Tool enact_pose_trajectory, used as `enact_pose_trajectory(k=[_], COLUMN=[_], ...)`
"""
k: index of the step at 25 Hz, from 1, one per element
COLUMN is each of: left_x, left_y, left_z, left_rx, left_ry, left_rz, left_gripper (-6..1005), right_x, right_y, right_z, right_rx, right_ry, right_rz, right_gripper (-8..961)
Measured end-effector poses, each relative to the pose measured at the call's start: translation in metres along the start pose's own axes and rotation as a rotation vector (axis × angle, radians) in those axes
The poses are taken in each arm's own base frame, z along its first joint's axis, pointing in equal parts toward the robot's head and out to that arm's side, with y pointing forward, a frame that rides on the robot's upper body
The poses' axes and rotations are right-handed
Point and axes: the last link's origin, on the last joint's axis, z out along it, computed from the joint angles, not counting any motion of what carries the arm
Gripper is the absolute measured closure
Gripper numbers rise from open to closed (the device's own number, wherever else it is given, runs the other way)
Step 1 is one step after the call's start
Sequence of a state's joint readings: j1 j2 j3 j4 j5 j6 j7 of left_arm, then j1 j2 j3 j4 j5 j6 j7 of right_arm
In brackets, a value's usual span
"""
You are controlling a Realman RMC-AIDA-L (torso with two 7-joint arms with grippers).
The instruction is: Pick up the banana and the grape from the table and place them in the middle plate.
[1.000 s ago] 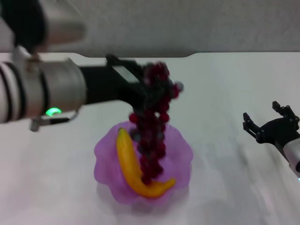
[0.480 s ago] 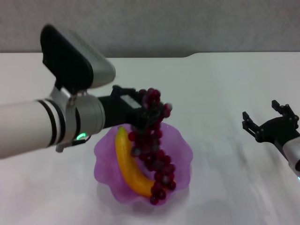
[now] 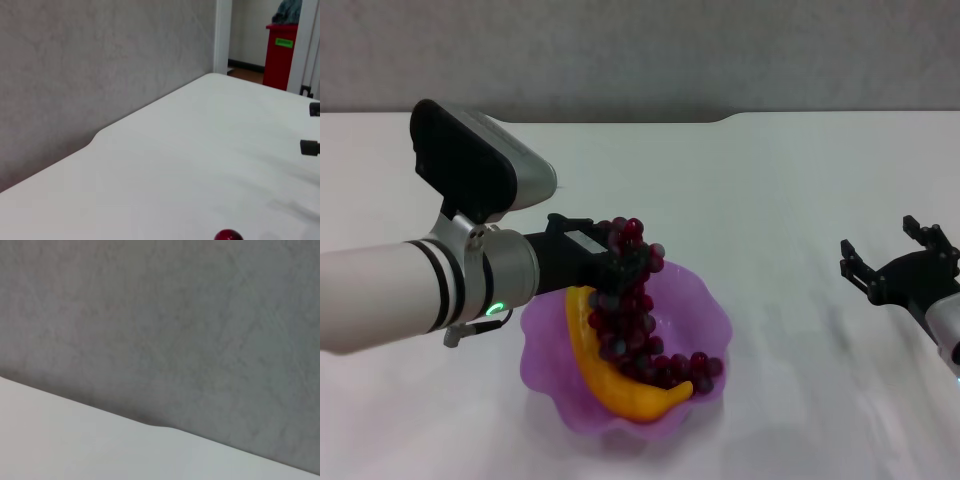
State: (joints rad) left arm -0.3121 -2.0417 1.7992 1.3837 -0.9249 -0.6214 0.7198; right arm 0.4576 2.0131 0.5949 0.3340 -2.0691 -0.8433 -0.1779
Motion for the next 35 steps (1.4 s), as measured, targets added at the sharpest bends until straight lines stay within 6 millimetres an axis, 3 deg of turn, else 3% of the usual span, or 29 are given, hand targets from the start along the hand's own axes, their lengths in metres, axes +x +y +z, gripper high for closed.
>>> enact_pose_trajectory(k=[3, 9, 15, 25, 30, 35], left_x=[-0.001, -0.004, -0.005, -0.024, -0.046, -0.066], left_y=[0.002, 0.011, 0.009, -0.03, -0.054, -0.069], left_z=[0.0, 0.005, 0.004, -0.008, -0.01, -0.012], left_rx=[-0.006, -0.01, 0.021, 0.271, 0.393, 0.559], left_ry=[0.001, 0.002, 0.03, 0.171, 0.207, 0.261], left_rz=[0.0, 0.032, 0.031, -0.093, -0.234, -0.239], left_gripper=[593, 461, 224, 113, 114, 114], right_x=[0.0, 0.0, 0.0, 0.001, 0.0, -0.001], right_y=[0.0, 0.0, 0.0, 0.0, 0.001, 0.002], right_z=[0.0, 0.0, 0.0, -0.001, -0.001, 0.0], right_rx=[0.0, -0.001, 0.0, 0.001, -0.002, -0.006], right_ry=[0.001, -0.002, 0.002, -0.001, -0.003, -0.006], right_rz=[0.0, 0.0, 0.003, 0.003, 0.003, 0.002], right_gripper=[76, 76, 76, 76, 76, 76])
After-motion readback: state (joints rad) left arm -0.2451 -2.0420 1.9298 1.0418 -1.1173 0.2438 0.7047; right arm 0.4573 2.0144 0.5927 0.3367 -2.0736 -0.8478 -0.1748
